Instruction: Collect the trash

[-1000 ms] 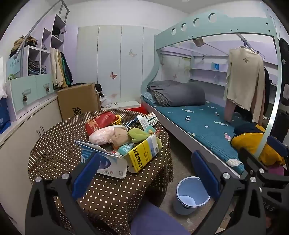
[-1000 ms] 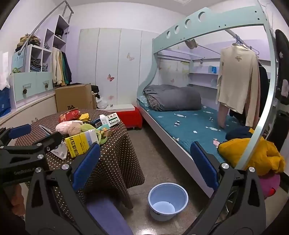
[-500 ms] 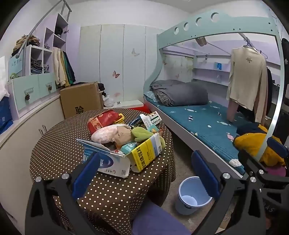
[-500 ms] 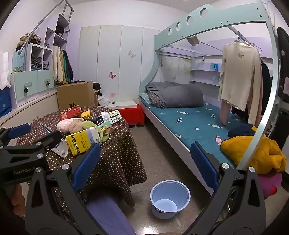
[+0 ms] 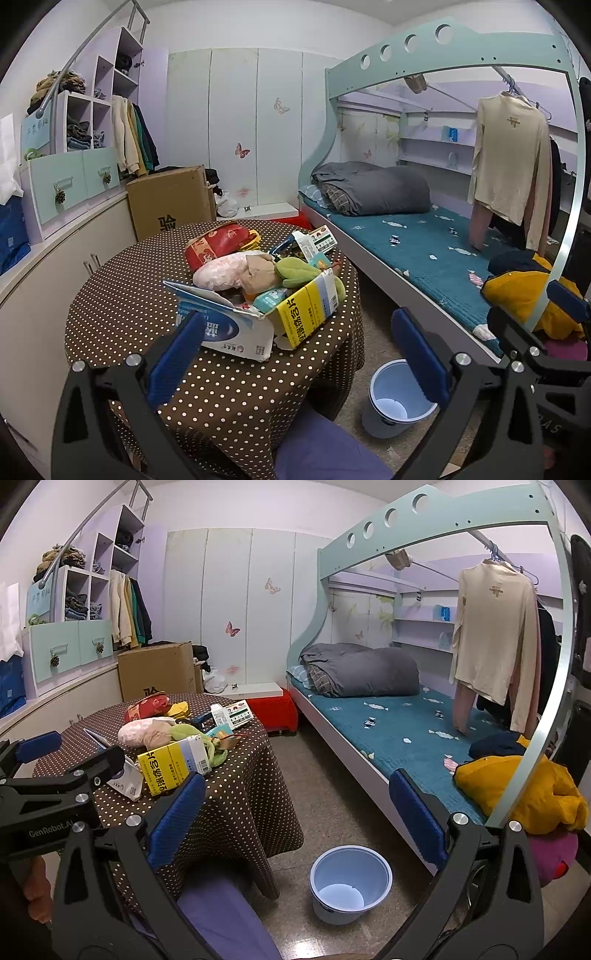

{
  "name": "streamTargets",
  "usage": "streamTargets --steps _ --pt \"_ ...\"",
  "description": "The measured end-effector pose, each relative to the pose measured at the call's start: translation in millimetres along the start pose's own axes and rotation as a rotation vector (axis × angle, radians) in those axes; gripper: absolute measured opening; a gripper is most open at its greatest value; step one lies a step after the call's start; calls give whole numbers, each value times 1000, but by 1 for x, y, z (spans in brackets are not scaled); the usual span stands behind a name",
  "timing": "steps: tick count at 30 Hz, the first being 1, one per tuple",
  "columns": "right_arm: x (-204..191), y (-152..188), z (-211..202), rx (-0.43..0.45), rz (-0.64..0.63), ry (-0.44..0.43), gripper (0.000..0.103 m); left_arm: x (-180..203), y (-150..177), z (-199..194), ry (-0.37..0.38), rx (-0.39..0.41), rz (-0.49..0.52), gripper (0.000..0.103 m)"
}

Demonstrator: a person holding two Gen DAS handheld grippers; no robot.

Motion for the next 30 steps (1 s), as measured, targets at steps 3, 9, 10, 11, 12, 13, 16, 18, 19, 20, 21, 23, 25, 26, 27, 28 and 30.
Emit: streamTargets --steps 3,9,10,11,12,13,16,18,19,20,21,23,25,26,27,28,30 --pt "0 -1 0 -3 2 -5 98 -1 1 0 -1 1 0 99" --pt "-1 -1 0 -6 0 -9 98 -2 1 0 -3 1 0 99" --pt "-2 -2 0 -7 -1 -10 98 -2 1 0 -2 2 0 99" --pt "-2 -1 0 -8 0 -11 98 -2 1 0 -2 1 -1 99" --pt "-2 -1 0 -8 -1 -11 98 -2 1 0 -1 1 -1 99" --pt "-3 -1 0 -7 -1 -10 98 -2 1 0 0 2 -1 99" --pt "-3 -1 0 -8 -5 -11 98 -2 1 0 -1 2 -2 99" --pt "-5 -1 1 -8 -8 -11 98 -3 1 0 -2 1 -3 99" --pt "-6 -1 1 -8 -10 -11 98 -3 1 0 -3 1 -5 99" --pt "-6 -1 1 -9 -12 -12 98 -4 1 0 -4 0 -6 99" --pt "-6 -1 2 -10 -11 -13 98 -4 2 0 -5 -1 -6 99" --pt "-6 -2 2 -10 -11 -13 98 -6 2 -1 -7 0 -8 99" --pt "-6 -2 2 -11 -12 -13 98 -6 2 0 -6 0 -7 99" --pt "-6 -2 2 -11 -11 -14 98 -6 2 0 -5 0 -7 99" --pt "-6 -2 2 -12 -11 -15 98 -6 2 0 -5 0 -7 99" --pt "-7 -2 3 -12 -10 -15 98 -6 2 0 -6 0 -7 99" --pt "-7 -2 3 -13 -11 -17 98 -7 2 -1 -7 0 -7 99"
Point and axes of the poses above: each gripper's, at about its wrist camera, not at the fingertips, and z roughly the way its jaws point, x to its right, y to its underside, the point moved 4 cm from there along z, roughly the way its jaws point, and after that the axes turned 2 degrees about z, right-handed, at the moved point
